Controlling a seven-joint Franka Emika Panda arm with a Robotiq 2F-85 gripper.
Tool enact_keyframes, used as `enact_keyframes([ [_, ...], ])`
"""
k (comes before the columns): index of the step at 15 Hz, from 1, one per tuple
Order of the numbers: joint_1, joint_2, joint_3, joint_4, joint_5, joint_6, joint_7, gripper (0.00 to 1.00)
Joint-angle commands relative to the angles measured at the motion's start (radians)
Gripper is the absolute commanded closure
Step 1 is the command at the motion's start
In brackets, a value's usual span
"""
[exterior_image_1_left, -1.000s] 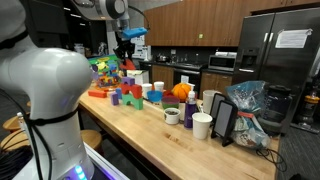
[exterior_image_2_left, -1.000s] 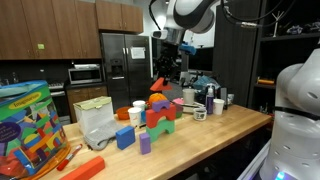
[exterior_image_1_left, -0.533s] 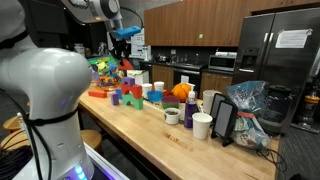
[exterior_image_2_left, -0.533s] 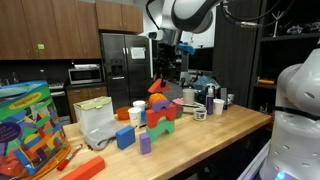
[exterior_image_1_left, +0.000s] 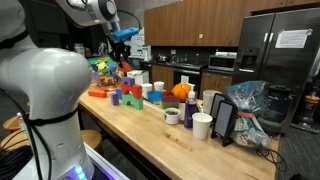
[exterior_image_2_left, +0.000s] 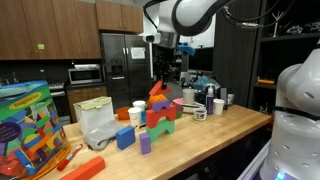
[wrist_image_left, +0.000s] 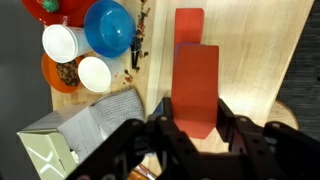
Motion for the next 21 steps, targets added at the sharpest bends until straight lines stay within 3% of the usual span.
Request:
enact_keyframes([
  [1,-0.002,-0.006,-0.002,-0.014,-0.023,-0.001,0.016,0.82],
  [21,0.000,0.069,-0.016,-0.026,-0.008,0.118,0.003,0.82],
])
